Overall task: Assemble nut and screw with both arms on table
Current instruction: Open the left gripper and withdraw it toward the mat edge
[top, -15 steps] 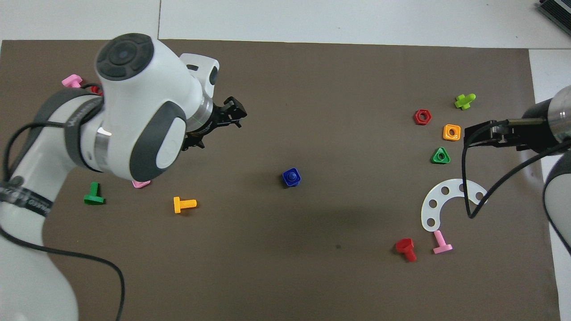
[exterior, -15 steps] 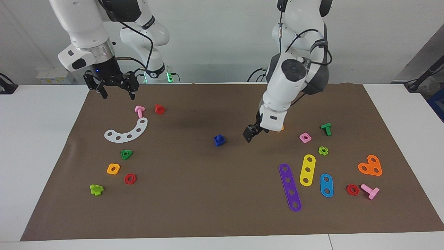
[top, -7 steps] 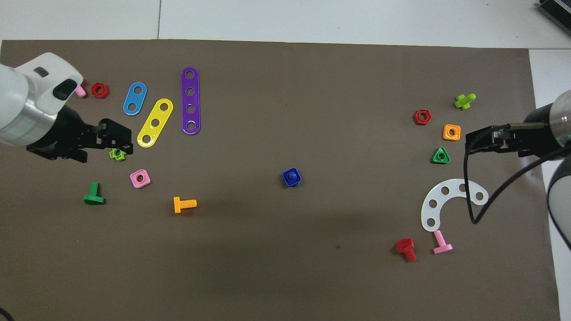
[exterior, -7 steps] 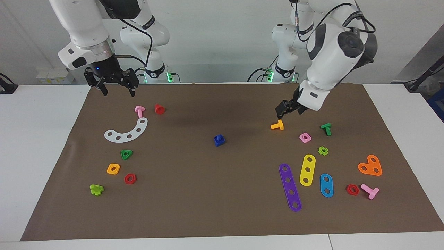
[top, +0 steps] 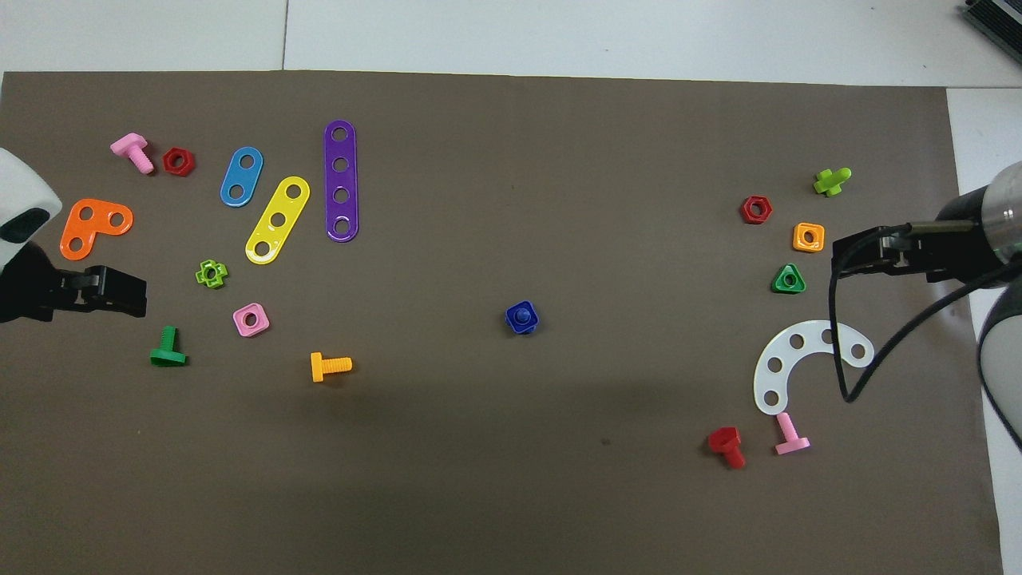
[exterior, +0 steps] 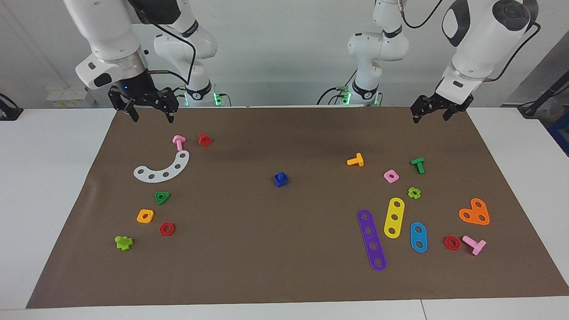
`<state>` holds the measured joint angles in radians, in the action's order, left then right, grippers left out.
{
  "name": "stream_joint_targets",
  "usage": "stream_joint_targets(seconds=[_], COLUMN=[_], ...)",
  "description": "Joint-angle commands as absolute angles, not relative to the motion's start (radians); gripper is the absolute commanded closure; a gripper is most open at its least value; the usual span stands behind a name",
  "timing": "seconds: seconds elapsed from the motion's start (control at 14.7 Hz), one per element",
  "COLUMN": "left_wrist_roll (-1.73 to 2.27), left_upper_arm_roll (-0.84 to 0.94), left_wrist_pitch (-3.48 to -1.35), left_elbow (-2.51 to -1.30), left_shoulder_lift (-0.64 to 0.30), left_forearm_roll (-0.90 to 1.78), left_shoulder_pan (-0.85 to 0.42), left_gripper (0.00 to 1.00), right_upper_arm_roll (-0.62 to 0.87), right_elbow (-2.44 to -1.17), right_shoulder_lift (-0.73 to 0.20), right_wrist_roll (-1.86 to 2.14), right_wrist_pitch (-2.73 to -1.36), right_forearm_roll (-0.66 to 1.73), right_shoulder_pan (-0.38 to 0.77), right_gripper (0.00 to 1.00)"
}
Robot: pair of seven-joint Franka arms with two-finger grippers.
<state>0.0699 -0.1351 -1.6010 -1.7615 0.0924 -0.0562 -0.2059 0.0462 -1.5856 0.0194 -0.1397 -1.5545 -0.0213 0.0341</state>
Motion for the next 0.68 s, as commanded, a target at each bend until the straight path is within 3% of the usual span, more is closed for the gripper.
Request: stream_joint_targets(seconds=[0.0,0.61], left_wrist_roll=[0.042,-0.026], left_upper_arm_roll=[-0.133,-0.135], left_wrist_pitch=[-1.692,-1.683], left_elbow=[-1.753,-1.753], left_shoulder_lift=[0.101,0.106], left_forearm_roll=[-0.071,-0.028], left_shoulder_pan=[-0.183,-0.163], left_gripper=[0.0,0.0], right_upper_arm_roll=[0.048,0.052], right_elbow=[-1.606,-1.606], right_shoulder_lift=[0.044,0.043], right_wrist_roll=[-0.112,-0.094], right_wrist_pitch=[-1.555,-1.557], right_forearm_roll=[-0.015,-0.037], right_shoulder_pan=[0.029,0.032], right_gripper=[0.0,0.0])
